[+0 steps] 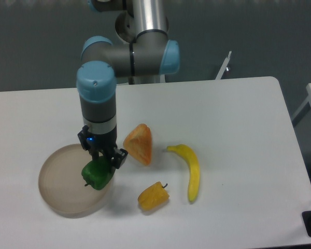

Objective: Place the green pepper on the plate
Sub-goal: 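Carry the green pepper across the table toward the beige plate, then lower the green pepper onto the plate's center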

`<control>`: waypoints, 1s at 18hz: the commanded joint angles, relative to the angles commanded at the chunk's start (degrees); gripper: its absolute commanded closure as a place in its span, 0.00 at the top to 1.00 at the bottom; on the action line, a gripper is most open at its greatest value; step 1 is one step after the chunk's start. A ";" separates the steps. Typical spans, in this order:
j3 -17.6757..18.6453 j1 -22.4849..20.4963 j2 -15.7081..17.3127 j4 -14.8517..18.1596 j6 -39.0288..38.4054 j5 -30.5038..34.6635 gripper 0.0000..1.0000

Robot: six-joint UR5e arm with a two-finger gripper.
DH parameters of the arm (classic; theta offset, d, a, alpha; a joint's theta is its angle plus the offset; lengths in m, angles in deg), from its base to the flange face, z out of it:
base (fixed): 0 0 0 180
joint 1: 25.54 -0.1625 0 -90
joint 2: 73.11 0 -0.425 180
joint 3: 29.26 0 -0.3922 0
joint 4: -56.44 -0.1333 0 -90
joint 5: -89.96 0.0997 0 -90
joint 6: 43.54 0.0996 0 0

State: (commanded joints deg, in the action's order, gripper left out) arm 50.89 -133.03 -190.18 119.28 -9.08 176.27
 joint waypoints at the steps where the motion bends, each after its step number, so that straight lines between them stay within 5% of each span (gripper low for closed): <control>1: 0.18 0.18 -0.26 -0.09 -0.09 0.00 0.37; 18: 1.41 4.40 -3.34 -0.79 -3.86 4.22 0.37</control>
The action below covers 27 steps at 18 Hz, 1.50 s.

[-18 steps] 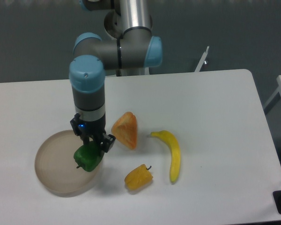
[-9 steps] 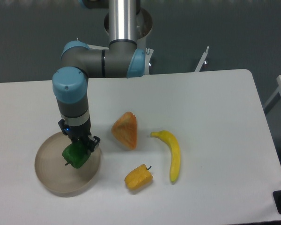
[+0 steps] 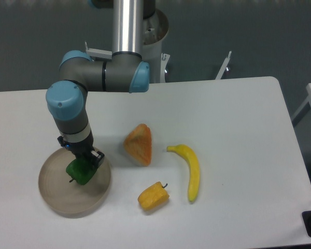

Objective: Place the green pepper on the plate
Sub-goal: 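Lower the green pepper onto the plate's center, then open the gripper to release the green pepper on the plate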

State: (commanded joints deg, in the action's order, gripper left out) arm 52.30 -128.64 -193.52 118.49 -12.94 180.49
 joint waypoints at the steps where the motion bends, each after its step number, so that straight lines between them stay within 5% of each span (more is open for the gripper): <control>1: 0.00 0.09 -0.09 0.00 -0.62 0.09 0.37; 27: 0.17 1.50 -1.23 -0.09 -2.12 1.93 0.38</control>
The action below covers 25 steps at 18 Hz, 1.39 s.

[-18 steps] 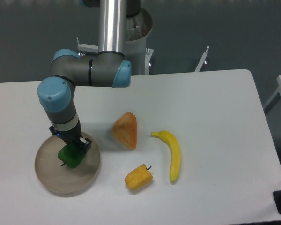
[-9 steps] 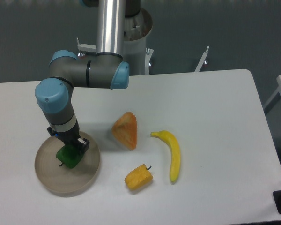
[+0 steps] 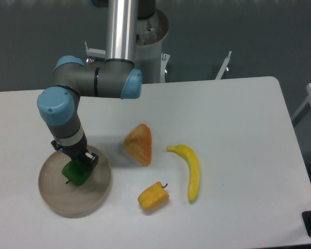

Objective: Place the green pepper on the plate

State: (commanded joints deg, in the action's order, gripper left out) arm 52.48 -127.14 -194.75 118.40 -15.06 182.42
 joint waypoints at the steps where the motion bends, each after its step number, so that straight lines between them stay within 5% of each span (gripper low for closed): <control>1: 0.00 0.00 0.00 0.00 0.00 0.00 0.38; 14: 0.44 0.00 -0.35 0.00 0.18 0.18 0.39; 16: 0.35 0.00 -0.26 0.00 0.18 0.18 0.44; 20: 0.35 0.00 -0.09 0.00 0.44 0.18 0.68; 25: 0.09 0.00 1.31 0.35 1.23 0.09 0.82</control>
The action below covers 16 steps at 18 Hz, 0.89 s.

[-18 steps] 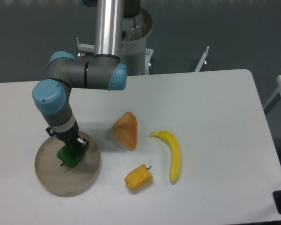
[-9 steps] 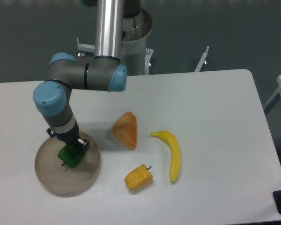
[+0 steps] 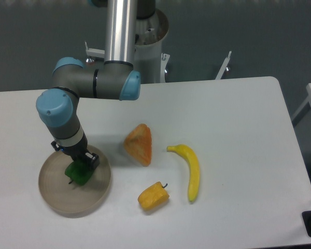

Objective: Place the green pepper on the plate

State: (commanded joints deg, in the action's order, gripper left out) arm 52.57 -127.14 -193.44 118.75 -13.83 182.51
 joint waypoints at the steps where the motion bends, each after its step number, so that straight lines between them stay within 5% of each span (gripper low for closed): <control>1: -0.18 -0.17 0.18 0.26 1.05 0.00 0.84; 6: 0.26 -3.59 3.95 2.01 9.57 0.18 0.92; 11: 0.00 -12.29 7.21 6.68 21.42 0.09 0.92; 16: -0.62 -21.17 7.83 6.86 34.34 0.09 0.92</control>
State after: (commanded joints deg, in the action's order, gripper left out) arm 51.95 -148.31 -185.61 125.61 20.51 182.60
